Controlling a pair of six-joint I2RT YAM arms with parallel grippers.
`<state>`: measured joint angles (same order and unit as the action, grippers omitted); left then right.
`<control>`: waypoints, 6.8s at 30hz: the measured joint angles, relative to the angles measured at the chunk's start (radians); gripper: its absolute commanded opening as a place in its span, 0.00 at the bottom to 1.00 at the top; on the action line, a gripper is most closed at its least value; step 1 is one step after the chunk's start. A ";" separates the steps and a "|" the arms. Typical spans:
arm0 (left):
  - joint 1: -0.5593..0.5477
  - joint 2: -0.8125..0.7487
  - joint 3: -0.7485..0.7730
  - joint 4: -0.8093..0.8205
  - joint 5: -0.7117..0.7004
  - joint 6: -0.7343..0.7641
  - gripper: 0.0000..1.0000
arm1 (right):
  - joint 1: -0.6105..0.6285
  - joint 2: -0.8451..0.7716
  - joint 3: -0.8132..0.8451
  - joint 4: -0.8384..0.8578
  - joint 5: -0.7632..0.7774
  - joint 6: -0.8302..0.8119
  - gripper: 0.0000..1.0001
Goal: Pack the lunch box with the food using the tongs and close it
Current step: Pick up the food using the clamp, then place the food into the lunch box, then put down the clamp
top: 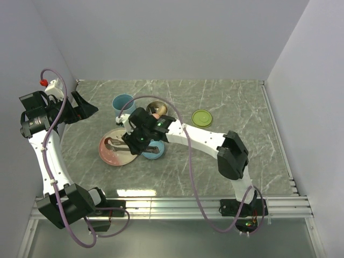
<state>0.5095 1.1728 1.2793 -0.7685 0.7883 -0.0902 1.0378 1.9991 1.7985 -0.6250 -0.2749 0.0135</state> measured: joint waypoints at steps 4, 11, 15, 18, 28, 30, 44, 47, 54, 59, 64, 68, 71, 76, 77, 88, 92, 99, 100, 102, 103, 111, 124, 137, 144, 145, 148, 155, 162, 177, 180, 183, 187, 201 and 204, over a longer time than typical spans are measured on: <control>0.000 0.000 0.000 0.000 -0.001 0.001 0.99 | 0.022 0.063 -0.008 0.011 0.008 0.031 0.52; 0.000 -0.006 -0.012 0.000 -0.001 0.004 1.00 | 0.027 0.128 -0.008 0.026 0.034 0.057 0.54; 0.000 -0.008 -0.017 0.000 -0.001 0.009 0.99 | 0.027 0.150 -0.003 0.035 0.047 0.062 0.54; 0.000 -0.009 -0.017 0.000 -0.001 0.019 0.99 | 0.027 0.166 0.009 0.037 0.048 0.066 0.54; 0.004 -0.001 -0.017 0.000 0.000 0.027 0.99 | 0.027 0.251 0.086 0.055 0.050 0.068 0.52; 0.005 0.004 -0.017 0.000 0.000 0.027 0.99 | 0.027 0.262 0.103 0.056 0.050 0.067 0.50; 0.013 0.020 -0.017 0.000 0.010 0.026 0.99 | 0.021 0.283 0.132 0.049 0.045 0.059 0.31; 0.014 0.022 -0.017 -0.002 0.013 0.026 0.99 | 0.018 0.259 0.124 0.031 0.038 0.056 0.29; 0.017 0.022 -0.017 -0.022 0.027 0.028 0.99 | 0.006 0.087 0.083 0.002 -0.011 0.051 0.28; 0.019 0.022 -0.017 -0.025 0.048 0.027 0.99 | -0.035 -0.076 0.061 -0.002 -0.043 0.043 0.28; 0.019 0.022 -0.016 -0.022 0.063 0.027 0.99 | -0.122 -0.160 0.061 -0.009 -0.053 0.028 0.28; 0.019 0.022 -0.016 -0.021 0.064 0.025 0.99 | -0.202 -0.161 0.076 -0.024 -0.047 0.015 0.28; 0.019 0.022 -0.016 -0.021 0.064 0.024 0.99 | -0.253 -0.142 0.105 -0.042 -0.042 0.013 0.28; 0.019 0.022 -0.016 -0.021 0.064 0.024 1.00 | -0.284 -0.075 0.200 -0.052 -0.039 0.011 0.29; 0.020 0.023 -0.016 -0.021 0.064 0.024 0.99 | -0.284 -0.060 0.217 -0.053 -0.042 0.011 0.29; 0.020 0.023 -0.016 -0.021 0.064 0.025 0.99 | -0.284 0.111 0.310 -0.073 -0.070 0.024 0.45; 0.019 0.023 -0.016 -0.021 0.064 0.027 0.99 | -0.284 0.130 0.312 -0.074 -0.065 0.025 0.52; 0.020 0.023 -0.016 -0.021 0.063 0.027 0.99 | -0.284 0.129 0.348 -0.093 -0.061 0.028 0.53; 0.019 0.023 -0.016 -0.022 0.063 0.027 1.00 | -0.284 0.124 0.349 -0.095 -0.061 0.029 0.53; 0.020 0.021 -0.016 -0.022 0.063 0.027 0.99 | -0.284 0.109 0.349 -0.105 -0.057 0.030 0.53; 0.020 0.020 -0.016 -0.022 0.063 0.027 0.99 | -0.284 0.097 0.348 -0.111 -0.055 0.030 0.53; 0.020 -0.030 -0.016 -0.032 0.049 0.060 0.99 | -0.316 -0.222 0.195 -0.118 -0.015 -0.019 0.52; 0.020 -0.087 -0.017 -0.095 0.017 0.153 0.99 | -0.661 -0.615 -0.183 -0.156 -0.006 -0.121 0.50; 0.020 -0.026 -0.042 -0.202 0.027 0.258 0.99 | -1.195 -0.644 -0.463 -0.244 -0.095 -0.311 0.49; 0.020 -0.024 -0.042 -0.202 0.055 0.262 1.00 | -1.284 -0.534 -0.537 -0.195 -0.108 -0.358 0.49; 0.020 -0.023 -0.042 -0.202 0.055 0.262 0.99 | -1.285 -0.518 -0.549 -0.180 -0.107 -0.364 0.49; 0.020 -0.023 -0.042 -0.202 0.055 0.262 0.99 | -1.284 -0.472 -0.570 -0.156 -0.104 -0.373 0.49; 0.020 -0.019 -0.042 -0.201 0.055 0.262 0.99 | -1.284 -0.385 -0.574 -0.094 -0.101 -0.374 0.51; 0.020 0.000 -0.042 -0.200 0.055 0.262 0.99 | -1.284 -0.332 -0.575 -0.074 -0.100 -0.381 0.53; 0.020 0.004 -0.045 -0.194 0.057 0.266 1.00 | -1.284 -0.278 -0.582 -0.064 -0.084 -0.431 0.64; 0.020 0.004 -0.045 -0.194 0.057 0.266 0.99 | -1.284 -0.259 -0.582 -0.064 -0.075 -0.431 0.64; 0.020 0.004 -0.045 -0.195 0.058 0.267 0.99 | -1.284 -0.248 -0.582 -0.067 -0.064 -0.431 0.69; 0.020 0.004 -0.045 -0.195 0.062 0.267 0.99 | -1.284 -0.246 -0.582 -0.071 -0.055 -0.435 0.70; 0.021 0.004 -0.030 -0.201 0.063 0.273 0.99 | -1.278 -0.246 -0.581 -0.091 -0.046 -0.439 0.84; 0.021 0.004 -0.029 -0.201 0.064 0.272 0.99 | -1.278 -0.246 -0.581 -0.093 -0.046 -0.439 0.85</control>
<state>0.5301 1.1767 1.2499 -0.9691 0.8528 0.1822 -0.2398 1.7531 1.2171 -0.7185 -0.3210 -0.4259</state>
